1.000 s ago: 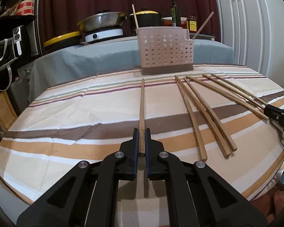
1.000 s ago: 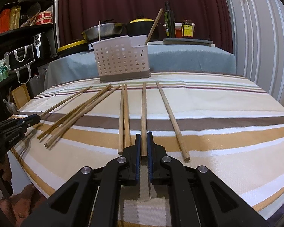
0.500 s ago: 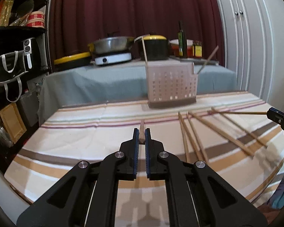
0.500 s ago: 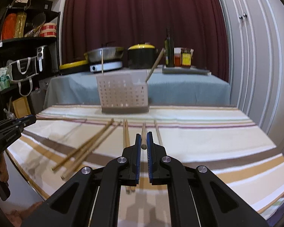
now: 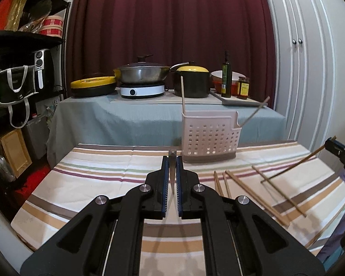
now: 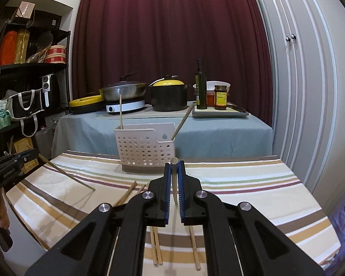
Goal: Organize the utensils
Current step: 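Lift both held chopsticks and carry them over the white caddy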
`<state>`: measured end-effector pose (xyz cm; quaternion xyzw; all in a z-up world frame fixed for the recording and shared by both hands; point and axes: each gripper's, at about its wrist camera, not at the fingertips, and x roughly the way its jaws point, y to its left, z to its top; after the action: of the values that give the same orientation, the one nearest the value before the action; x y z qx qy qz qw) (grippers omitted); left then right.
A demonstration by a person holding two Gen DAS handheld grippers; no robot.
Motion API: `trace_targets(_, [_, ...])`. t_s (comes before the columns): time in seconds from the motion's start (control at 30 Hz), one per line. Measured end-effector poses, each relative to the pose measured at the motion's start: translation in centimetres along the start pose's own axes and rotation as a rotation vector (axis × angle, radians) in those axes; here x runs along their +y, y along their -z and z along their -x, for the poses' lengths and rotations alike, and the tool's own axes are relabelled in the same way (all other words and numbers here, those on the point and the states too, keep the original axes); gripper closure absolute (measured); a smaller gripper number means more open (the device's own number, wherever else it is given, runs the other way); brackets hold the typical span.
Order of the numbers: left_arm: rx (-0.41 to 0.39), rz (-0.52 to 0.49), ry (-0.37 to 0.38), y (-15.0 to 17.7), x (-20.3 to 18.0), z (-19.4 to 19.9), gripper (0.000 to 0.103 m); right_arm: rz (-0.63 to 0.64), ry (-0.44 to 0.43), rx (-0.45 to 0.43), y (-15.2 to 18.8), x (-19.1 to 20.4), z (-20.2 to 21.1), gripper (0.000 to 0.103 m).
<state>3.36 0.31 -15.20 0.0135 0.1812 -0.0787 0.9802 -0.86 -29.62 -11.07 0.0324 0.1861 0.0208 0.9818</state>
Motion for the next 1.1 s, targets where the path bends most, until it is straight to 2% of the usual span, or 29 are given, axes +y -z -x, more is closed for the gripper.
trace_targets(0.2, [0.022, 0.023, 0.02, -1.9, 0.6, -1.1, 0.096, 0.008, 0.004, 0.005, -1.7, 0.3, -1.6, 0.096])
trace_targets(0.57, [0.021, 0.015, -0.003, -4.2, 0.8, -3.8, 0.096, 0.009, 0.011, -0.03, -4.1, 0.1, -4.9, 0.096])
trace_targets(0.83, [0.008, 0.033, -0.006, -5.7, 0.9, -4.1, 0.096, -0.002, 0.002, -0.05, -5.4, 0.2, -5.3, 0.096])
trace_targets(1.1, [-0.028, 0.051, 0.054, -9.8, 0.5, -3.4, 0.096, -0.005, -0.029, -0.109, -8.7, 0.4, -5.1, 0.096])
